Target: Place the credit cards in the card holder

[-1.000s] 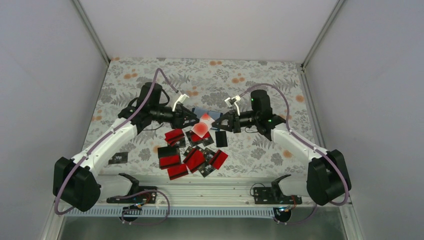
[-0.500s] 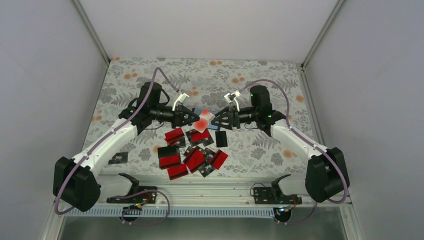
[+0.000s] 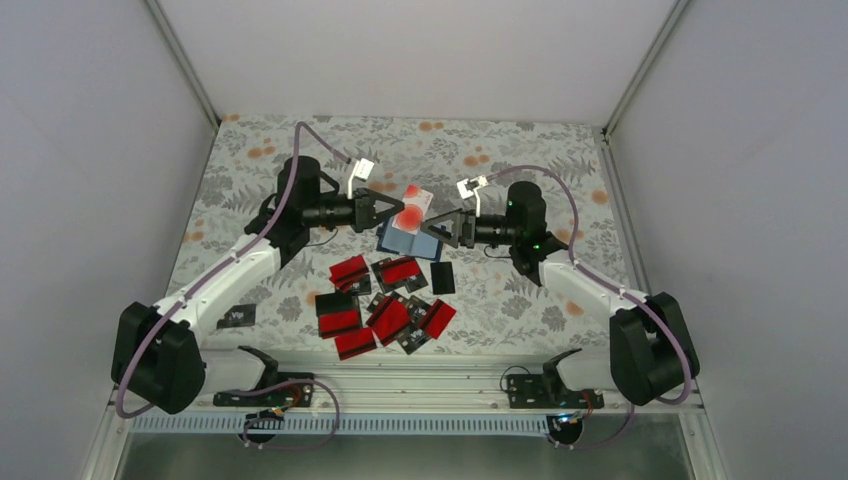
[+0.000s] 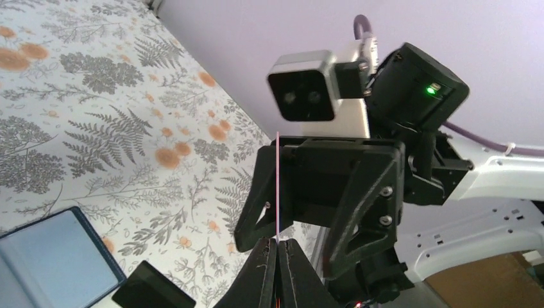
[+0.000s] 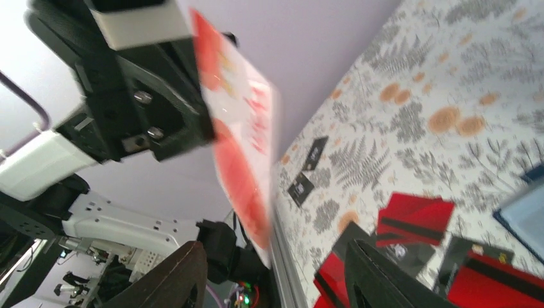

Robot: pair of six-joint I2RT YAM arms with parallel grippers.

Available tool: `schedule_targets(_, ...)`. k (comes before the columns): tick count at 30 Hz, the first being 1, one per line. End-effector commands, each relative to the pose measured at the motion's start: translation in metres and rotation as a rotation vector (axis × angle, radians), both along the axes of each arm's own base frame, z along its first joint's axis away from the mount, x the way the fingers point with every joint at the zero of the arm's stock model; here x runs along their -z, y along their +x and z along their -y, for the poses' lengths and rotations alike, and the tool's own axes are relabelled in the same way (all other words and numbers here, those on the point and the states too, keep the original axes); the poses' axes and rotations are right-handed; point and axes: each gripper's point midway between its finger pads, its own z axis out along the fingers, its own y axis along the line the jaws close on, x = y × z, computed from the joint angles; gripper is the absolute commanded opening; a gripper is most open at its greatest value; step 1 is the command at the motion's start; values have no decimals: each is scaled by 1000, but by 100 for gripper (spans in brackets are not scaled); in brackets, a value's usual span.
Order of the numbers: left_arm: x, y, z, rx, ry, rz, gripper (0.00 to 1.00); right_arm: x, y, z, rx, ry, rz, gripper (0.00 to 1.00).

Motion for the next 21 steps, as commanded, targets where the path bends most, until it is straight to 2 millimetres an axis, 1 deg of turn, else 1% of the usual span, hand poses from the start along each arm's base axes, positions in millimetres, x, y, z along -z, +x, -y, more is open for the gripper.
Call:
schedule_targets(1,-13,9,5,-10,-71,-3,2,-44,9,-1,35,132,76,54)
schedule_targets(3,-16,11,6,-10,-82,-6,2,-54,10,-2,26,160,80,51)
schedule_targets(5,-20,12,7,-9,-93,-8,2,-60,11,-3,21,174,79,46)
schedule_targets(8,-29,12,8,-6,-114,1,2,-67,14,-5,20,187,78,39)
schedule_targets(12,-32,12,8,-2,-127,3,3,-73,16,-6,19,199,80,29)
schedule_targets(15,-30,12,9,0,-127,-5,3,-77,17,-6,17,205,88,21)
schedule_targets(18,-27,13,9,-4,-122,-9,2,-79,18,-7,16,206,90,5)
schedule_targets(21,-24,15,8,-11,-113,-9,2,-75,21,-7,27,185,74,4)
